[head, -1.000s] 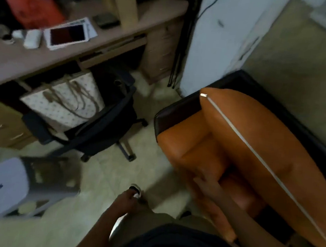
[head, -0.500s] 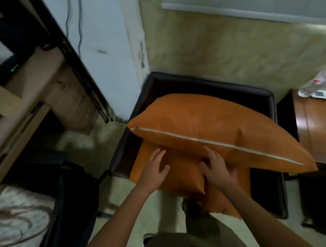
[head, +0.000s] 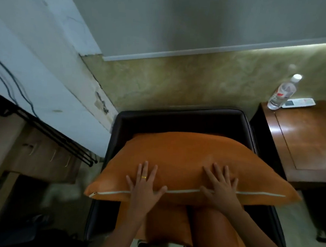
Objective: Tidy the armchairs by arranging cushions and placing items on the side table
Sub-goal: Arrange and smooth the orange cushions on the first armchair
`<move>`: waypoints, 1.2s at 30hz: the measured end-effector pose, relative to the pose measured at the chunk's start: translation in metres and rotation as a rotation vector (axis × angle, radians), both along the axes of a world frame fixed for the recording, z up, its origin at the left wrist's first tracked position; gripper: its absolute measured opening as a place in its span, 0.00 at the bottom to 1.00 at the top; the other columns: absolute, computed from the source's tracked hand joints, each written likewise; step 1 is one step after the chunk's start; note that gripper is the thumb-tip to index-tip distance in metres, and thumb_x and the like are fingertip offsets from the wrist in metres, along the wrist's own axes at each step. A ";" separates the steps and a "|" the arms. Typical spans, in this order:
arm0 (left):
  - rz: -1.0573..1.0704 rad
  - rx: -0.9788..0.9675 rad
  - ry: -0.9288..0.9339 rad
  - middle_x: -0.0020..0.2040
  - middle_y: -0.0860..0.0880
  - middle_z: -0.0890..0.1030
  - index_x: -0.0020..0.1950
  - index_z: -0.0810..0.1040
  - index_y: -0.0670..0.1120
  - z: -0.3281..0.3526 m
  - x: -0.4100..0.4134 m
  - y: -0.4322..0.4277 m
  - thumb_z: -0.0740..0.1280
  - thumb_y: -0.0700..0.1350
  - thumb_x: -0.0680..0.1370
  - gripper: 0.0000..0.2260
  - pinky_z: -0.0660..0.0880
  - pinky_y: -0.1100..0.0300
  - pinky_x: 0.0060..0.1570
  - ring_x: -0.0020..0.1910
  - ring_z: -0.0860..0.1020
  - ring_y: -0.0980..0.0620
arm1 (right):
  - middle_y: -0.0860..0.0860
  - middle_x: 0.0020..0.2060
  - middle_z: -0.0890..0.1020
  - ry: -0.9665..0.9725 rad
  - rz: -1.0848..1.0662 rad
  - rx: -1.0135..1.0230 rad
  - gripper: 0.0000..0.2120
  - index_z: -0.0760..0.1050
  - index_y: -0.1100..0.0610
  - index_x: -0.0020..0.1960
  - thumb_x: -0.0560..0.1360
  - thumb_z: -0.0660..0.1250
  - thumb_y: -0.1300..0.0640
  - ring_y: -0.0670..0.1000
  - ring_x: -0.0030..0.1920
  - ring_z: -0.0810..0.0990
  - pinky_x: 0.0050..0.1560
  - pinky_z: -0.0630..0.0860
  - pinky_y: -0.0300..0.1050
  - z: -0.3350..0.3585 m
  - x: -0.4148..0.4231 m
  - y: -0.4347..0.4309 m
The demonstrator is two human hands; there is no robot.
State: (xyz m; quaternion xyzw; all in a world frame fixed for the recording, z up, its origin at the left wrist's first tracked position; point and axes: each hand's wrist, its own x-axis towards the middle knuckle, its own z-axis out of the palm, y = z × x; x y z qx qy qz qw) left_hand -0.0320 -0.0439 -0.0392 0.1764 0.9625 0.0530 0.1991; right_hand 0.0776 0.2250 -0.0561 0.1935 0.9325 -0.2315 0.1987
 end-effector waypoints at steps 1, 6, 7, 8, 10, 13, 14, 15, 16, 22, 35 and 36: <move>-0.004 -0.023 -0.011 0.82 0.53 0.37 0.81 0.44 0.61 -0.002 -0.004 0.001 0.52 0.75 0.74 0.40 0.36 0.30 0.72 0.79 0.33 0.48 | 0.44 0.80 0.36 -0.009 0.014 0.008 0.38 0.38 0.34 0.78 0.72 0.46 0.25 0.58 0.78 0.30 0.73 0.38 0.73 -0.002 -0.001 0.000; 0.003 -0.075 -0.066 0.80 0.53 0.32 0.80 0.37 0.61 -0.013 -0.024 0.006 0.49 0.78 0.72 0.42 0.36 0.29 0.72 0.78 0.30 0.48 | 0.43 0.77 0.29 -0.022 0.035 0.027 0.37 0.29 0.29 0.73 0.69 0.41 0.24 0.58 0.76 0.24 0.73 0.36 0.73 -0.011 -0.021 -0.001; 0.001 -0.080 -0.073 0.80 0.53 0.32 0.80 0.37 0.61 -0.015 -0.031 0.008 0.48 0.78 0.72 0.43 0.36 0.29 0.72 0.78 0.30 0.48 | 0.44 0.78 0.30 -0.023 0.034 0.030 0.37 0.27 0.29 0.73 0.70 0.42 0.24 0.58 0.76 0.24 0.73 0.35 0.73 -0.014 -0.027 0.000; -0.002 -0.087 -0.078 0.80 0.53 0.32 0.80 0.36 0.61 -0.017 -0.039 0.011 0.47 0.78 0.72 0.43 0.36 0.29 0.71 0.78 0.30 0.48 | 0.44 0.78 0.31 -0.025 0.034 0.035 0.37 0.26 0.29 0.72 0.71 0.43 0.24 0.58 0.76 0.25 0.73 0.35 0.73 -0.016 -0.034 0.002; -0.007 -0.089 -0.079 0.80 0.52 0.33 0.80 0.36 0.61 -0.021 -0.057 0.016 0.47 0.79 0.71 0.43 0.35 0.29 0.71 0.78 0.30 0.48 | 0.45 0.79 0.32 -0.032 0.041 0.054 0.38 0.25 0.30 0.72 0.72 0.45 0.24 0.58 0.77 0.26 0.73 0.37 0.74 -0.025 -0.050 0.006; -0.009 -0.064 -0.054 0.81 0.52 0.36 0.81 0.40 0.60 -0.029 -0.082 0.027 0.47 0.79 0.71 0.43 0.35 0.30 0.71 0.79 0.31 0.48 | 0.45 0.78 0.30 -0.055 0.059 0.062 0.40 0.23 0.32 0.72 0.68 0.37 0.20 0.58 0.77 0.26 0.73 0.37 0.74 -0.035 -0.078 0.017; -0.010 -0.052 -0.038 0.82 0.51 0.37 0.81 0.41 0.60 -0.033 -0.090 0.032 0.48 0.79 0.72 0.43 0.34 0.30 0.72 0.79 0.32 0.49 | 0.45 0.78 0.30 -0.060 0.061 0.063 0.41 0.24 0.32 0.72 0.66 0.36 0.19 0.58 0.77 0.27 0.73 0.38 0.74 -0.038 -0.088 0.022; -0.013 -0.043 -0.022 0.82 0.51 0.38 0.81 0.42 0.59 -0.036 -0.098 0.037 0.48 0.79 0.72 0.43 0.34 0.30 0.72 0.79 0.33 0.49 | 0.45 0.79 0.31 -0.060 0.059 0.069 0.43 0.26 0.32 0.74 0.65 0.36 0.18 0.58 0.77 0.28 0.73 0.38 0.74 -0.042 -0.097 0.027; -0.017 -0.036 -0.010 0.82 0.51 0.39 0.81 0.43 0.59 -0.040 -0.107 0.043 0.48 0.78 0.72 0.43 0.33 0.31 0.72 0.79 0.33 0.49 | 0.46 0.79 0.33 -0.063 0.054 0.082 0.44 0.28 0.33 0.75 0.65 0.37 0.18 0.58 0.78 0.29 0.73 0.39 0.74 -0.046 -0.107 0.032; -0.008 -0.006 0.059 0.83 0.50 0.46 0.81 0.48 0.58 -0.073 -0.165 0.059 0.47 0.78 0.72 0.42 0.33 0.33 0.73 0.81 0.38 0.49 | 0.48 0.81 0.39 -0.055 0.044 0.156 0.42 0.34 0.35 0.78 0.67 0.35 0.22 0.59 0.79 0.33 0.72 0.37 0.74 -0.070 -0.168 0.041; 0.013 0.100 0.167 0.79 0.49 0.63 0.80 0.60 0.54 -0.167 -0.300 0.104 0.46 0.77 0.72 0.42 0.39 0.36 0.76 0.80 0.53 0.49 | 0.51 0.78 0.65 0.271 0.022 0.266 0.31 0.60 0.43 0.78 0.80 0.48 0.31 0.56 0.80 0.55 0.78 0.47 0.64 -0.153 -0.288 0.080; 0.017 0.105 0.167 0.79 0.49 0.64 0.80 0.60 0.54 -0.175 -0.310 0.107 0.46 0.77 0.72 0.43 0.40 0.37 0.76 0.80 0.54 0.49 | 0.52 0.77 0.66 0.284 0.014 0.267 0.31 0.62 0.44 0.78 0.80 0.49 0.31 0.56 0.79 0.57 0.78 0.49 0.64 -0.162 -0.297 0.081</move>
